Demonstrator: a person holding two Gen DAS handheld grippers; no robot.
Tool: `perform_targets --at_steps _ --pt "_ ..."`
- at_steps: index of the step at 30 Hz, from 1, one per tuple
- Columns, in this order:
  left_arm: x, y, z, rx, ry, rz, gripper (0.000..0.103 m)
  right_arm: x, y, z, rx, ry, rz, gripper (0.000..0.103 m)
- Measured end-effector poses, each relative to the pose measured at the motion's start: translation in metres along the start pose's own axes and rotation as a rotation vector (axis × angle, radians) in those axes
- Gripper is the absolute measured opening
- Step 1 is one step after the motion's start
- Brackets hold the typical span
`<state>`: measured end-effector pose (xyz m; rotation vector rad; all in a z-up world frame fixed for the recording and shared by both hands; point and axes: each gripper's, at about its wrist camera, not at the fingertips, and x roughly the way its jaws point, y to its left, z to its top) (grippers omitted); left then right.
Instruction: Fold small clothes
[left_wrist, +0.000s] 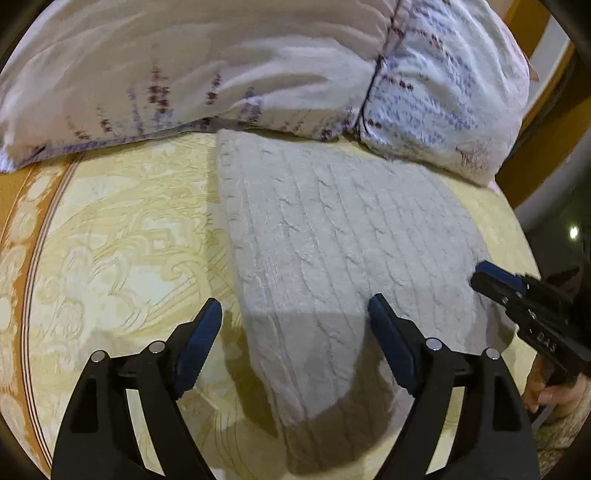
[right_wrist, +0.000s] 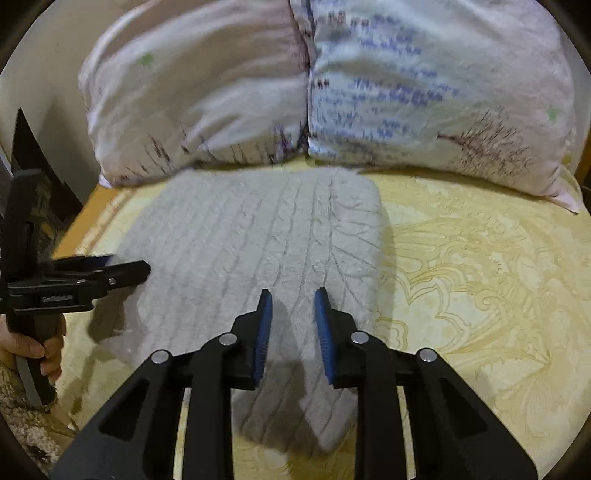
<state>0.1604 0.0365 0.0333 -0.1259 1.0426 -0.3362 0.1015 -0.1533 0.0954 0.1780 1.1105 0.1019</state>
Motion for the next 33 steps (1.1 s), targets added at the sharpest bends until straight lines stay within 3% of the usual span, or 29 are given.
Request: perform_targets --at_steps 5,10,15,16,18,19,20,25,33 --pt "-0.023 0.002 -0.023 -0.006 -0.045 0.021 0.085 -0.021 0.000 -0.025 -0.009 -0.019 0.026 0.026" --pt "-0.008 0.005 -0.041 -0.026 0.008 0.047 0.085 -0.004 0.001 -0.043 0.002 0.063 -0.013 0.026" --pt "0.002 -0.004 -0.046 0.002 0.001 0.098 0.086 0.001 0.009 -0.043 -0.028 0.065 -0.059 0.027" --pt "-0.003 -0.004 -0.046 -0.023 0.001 0.090 0.086 -0.002 0.009 -0.042 -0.019 0.065 -0.056 0.029" --pt "-0.019 -0.004 -0.052 -0.054 -0.028 0.060 0.088 -0.020 0.006 -0.041 0.014 0.020 -0.057 0.049" --pt "-0.025 -0.005 -0.055 -0.057 -0.041 0.060 0.091 -0.033 0.005 -0.043 0.023 -0.027 -0.087 0.071" --pt "-0.033 -0.006 -0.060 -0.062 -0.056 0.069 0.098 -0.041 0.004 -0.044 0.026 -0.055 -0.115 0.085" --pt "-0.046 -0.010 -0.083 -0.067 -0.062 0.140 0.102 -0.056 -0.004 -0.061 0.059 -0.081 -0.204 0.097" --pt "-0.033 -0.018 -0.095 -0.038 0.031 0.225 0.102 -0.048 0.003 -0.080 0.062 -0.034 -0.302 0.101"
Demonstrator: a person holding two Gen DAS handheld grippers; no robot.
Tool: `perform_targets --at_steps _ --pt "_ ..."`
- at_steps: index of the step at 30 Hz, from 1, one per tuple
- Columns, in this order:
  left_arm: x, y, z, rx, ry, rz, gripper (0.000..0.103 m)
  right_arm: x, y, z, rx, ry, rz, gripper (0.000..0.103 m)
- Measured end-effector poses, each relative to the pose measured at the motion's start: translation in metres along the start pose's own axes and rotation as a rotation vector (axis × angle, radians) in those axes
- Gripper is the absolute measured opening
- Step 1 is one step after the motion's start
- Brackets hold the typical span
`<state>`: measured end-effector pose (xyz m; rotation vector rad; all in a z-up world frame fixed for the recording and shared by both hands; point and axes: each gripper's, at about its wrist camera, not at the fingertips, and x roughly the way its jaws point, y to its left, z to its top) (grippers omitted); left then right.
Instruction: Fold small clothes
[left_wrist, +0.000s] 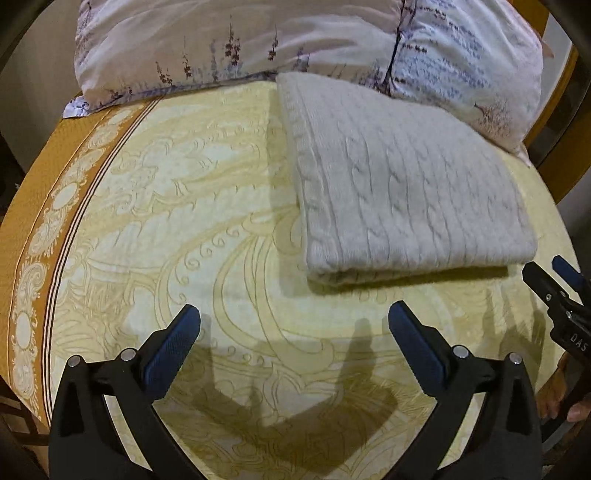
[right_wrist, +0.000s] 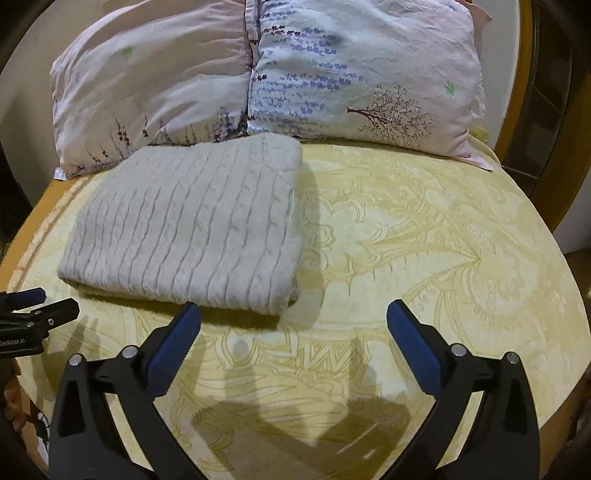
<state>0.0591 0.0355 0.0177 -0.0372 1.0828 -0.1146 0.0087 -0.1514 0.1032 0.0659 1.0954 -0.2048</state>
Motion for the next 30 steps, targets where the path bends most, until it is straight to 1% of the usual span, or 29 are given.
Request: perform_targets --at_steps 3,7,11,18,30 --pt "0.006 -0.004 -0.002 0.018 0.028 0.051 0.102 0.005 0.006 -0.004 -0.003 0.041 0.005 0.101" --pt "0.010 -0.009 -0.005 0.034 0.042 0.081 0.102 0.012 0.012 -0.008 0.000 0.087 0.026 0.101" --pt "0.010 -0.011 -0.006 0.041 0.043 0.091 0.102 0.014 0.019 -0.010 -0.025 0.101 0.018 0.101" --pt "0.013 -0.013 -0.003 0.033 0.045 0.095 0.102 0.025 0.016 -0.013 -0.005 0.146 0.010 0.101" --pt "0.012 -0.013 -0.003 0.018 0.054 0.099 0.102 0.026 0.015 -0.014 0.009 0.147 0.007 0.101"
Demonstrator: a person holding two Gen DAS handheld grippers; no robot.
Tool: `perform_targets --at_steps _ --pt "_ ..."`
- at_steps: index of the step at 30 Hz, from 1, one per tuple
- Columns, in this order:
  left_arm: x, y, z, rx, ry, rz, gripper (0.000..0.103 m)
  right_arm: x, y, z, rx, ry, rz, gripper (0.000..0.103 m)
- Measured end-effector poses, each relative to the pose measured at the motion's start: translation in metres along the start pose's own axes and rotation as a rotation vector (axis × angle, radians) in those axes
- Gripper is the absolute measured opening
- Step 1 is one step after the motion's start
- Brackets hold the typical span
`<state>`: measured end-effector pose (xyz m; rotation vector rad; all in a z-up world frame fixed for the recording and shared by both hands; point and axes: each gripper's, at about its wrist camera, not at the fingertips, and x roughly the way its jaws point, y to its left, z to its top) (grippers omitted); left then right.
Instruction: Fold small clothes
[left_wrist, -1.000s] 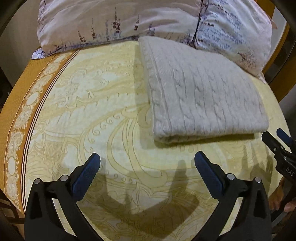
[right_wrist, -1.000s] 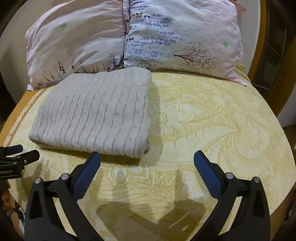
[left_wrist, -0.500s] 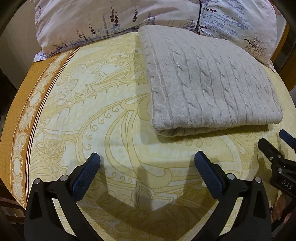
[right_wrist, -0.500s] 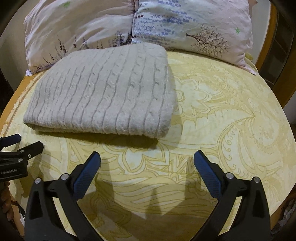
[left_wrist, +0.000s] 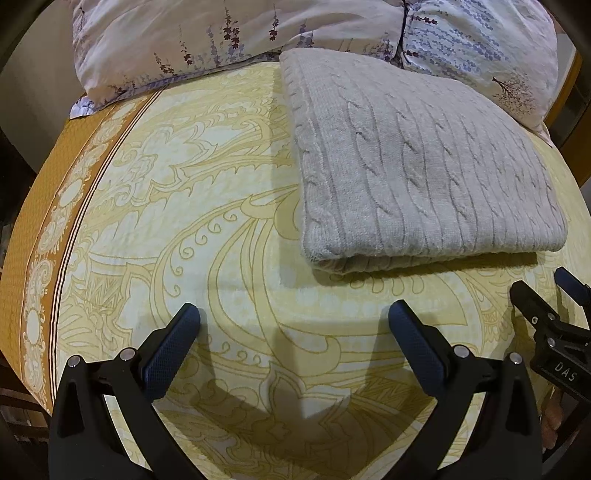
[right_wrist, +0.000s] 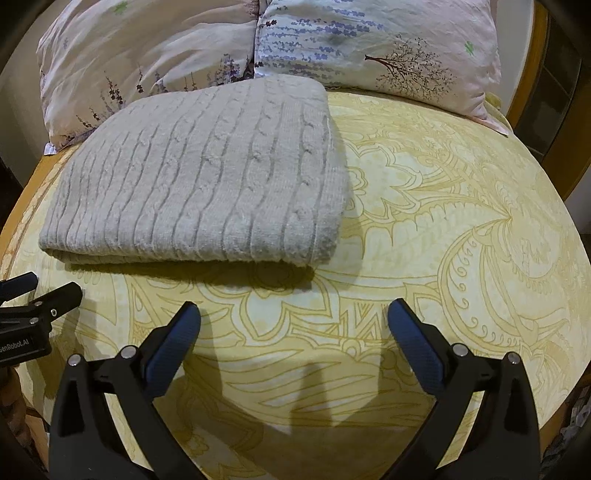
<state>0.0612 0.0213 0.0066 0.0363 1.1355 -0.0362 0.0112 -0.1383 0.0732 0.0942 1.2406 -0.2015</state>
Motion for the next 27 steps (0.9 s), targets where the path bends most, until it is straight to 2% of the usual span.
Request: perform_targets --at_steps 27 --pt "-0.0008 -0.0008 0.0015 -0.002 0.006 0.003 0.102 0.0009 0.0001 0.0017 -0.002 0.007 -0.004 0.101"
